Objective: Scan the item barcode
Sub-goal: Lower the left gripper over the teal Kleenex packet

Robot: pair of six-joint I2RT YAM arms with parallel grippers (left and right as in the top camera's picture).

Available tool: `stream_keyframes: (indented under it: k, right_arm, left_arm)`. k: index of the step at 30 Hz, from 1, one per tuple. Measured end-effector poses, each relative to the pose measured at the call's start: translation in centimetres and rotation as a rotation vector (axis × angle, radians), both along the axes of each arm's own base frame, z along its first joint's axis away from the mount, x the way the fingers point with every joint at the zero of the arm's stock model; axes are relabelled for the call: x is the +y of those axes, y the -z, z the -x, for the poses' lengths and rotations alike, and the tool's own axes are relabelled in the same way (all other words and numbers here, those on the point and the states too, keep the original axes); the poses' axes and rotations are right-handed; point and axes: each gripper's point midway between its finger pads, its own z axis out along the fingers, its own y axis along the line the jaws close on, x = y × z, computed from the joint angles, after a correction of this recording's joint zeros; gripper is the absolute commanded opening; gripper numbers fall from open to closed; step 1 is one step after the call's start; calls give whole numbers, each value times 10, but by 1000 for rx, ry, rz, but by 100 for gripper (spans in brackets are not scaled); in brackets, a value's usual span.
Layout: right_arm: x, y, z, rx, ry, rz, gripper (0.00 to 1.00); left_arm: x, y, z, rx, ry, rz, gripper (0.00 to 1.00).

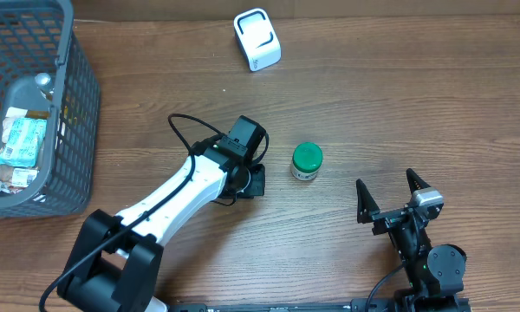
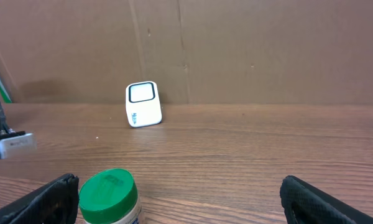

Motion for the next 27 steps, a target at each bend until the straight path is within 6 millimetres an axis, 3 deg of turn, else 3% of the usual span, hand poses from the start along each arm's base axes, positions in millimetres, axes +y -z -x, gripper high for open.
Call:
stream_keyframes:
  k: [9,27]
  right_arm:
    - [0,0,0,1,0,0,100]
    - [0,0,0,0,0,0,100]
  left_arm:
    - [2,25,3,59,-25,-35,4]
    - [22,25,-18,-8,-88,-92,4]
